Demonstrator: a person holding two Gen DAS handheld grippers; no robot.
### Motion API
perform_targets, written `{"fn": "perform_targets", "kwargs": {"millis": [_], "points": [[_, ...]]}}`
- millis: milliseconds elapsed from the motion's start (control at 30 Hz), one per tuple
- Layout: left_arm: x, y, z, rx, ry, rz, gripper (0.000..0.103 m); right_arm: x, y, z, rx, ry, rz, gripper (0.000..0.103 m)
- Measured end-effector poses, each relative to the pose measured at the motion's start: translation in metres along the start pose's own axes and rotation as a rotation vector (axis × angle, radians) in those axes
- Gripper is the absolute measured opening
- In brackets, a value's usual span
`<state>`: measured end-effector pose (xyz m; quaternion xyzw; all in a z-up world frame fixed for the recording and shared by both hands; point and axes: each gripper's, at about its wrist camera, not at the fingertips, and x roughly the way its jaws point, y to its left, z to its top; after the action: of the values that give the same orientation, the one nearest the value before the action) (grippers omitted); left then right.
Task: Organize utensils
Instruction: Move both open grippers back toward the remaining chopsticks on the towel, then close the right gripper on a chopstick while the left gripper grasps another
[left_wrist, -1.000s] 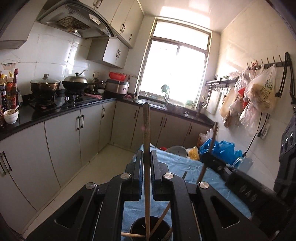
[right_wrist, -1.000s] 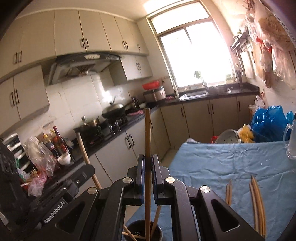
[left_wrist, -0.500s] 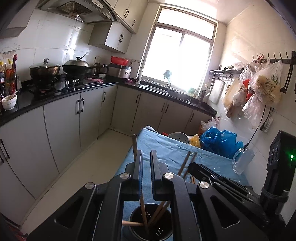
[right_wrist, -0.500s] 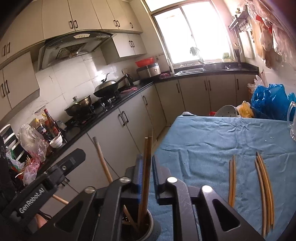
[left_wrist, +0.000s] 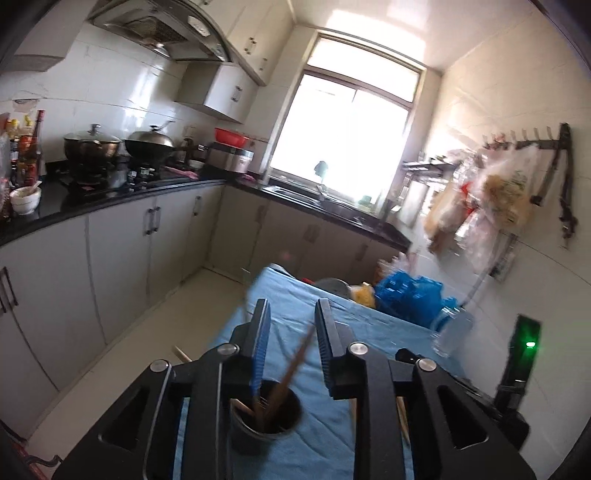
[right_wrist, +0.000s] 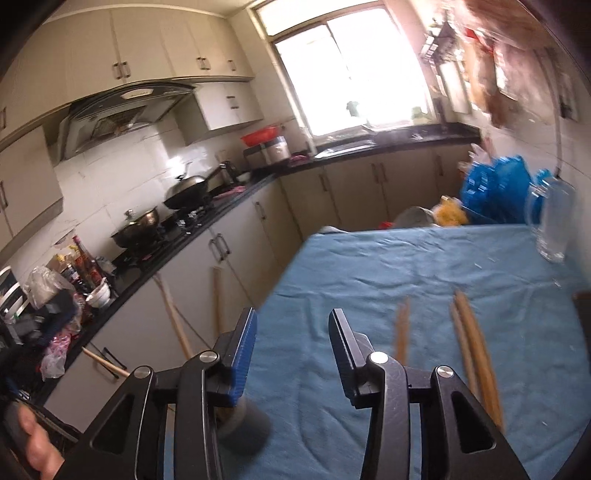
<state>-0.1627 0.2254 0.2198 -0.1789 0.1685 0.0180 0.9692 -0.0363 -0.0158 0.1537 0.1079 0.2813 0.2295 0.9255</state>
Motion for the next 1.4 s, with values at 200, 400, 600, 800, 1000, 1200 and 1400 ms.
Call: {"fn": "perform_targets", "kwargs": {"millis": [200,400,600,800,1000,1200,1400], "points": [[0.012,-0.051,-0.037,0.077,0.107,-0.099,0.029,-0.027,-0.078,-0.025,0.093,0.052,-0.131,0.044],[0.067,-0.093,-0.092,0.127,0.322,-0.174,0.029,-0.038,-0.150,-0.054,0.209,0.149,-0.207,0.044],[0.127,-0.107,-0.138,0.188,0.471,-0.151,0.028,-0.028,-0.183,-0.076,0.226,0.223,-0.200,0.044],[0.169,-0.099,-0.164,0.183,0.573,-0.135,0.018,-0.014,-0.182,-0.081,0.155,0.280,-0.115,0.044],[0.200,-0.097,-0.184,0.198,0.640,-0.121,0.012,0.014,-0.179,-0.090,0.090,0.347,-0.117,0.044],[0.205,-0.096,-0.193,0.215,0.671,-0.134,0.003,0.025,-0.178,-0.094,0.070,0.373,-0.136,0.042],[0.205,-0.095,-0.192,0.215,0.677,-0.128,0.002,0.035,-0.170,-0.090,0.036,0.402,-0.161,0.027]]}}
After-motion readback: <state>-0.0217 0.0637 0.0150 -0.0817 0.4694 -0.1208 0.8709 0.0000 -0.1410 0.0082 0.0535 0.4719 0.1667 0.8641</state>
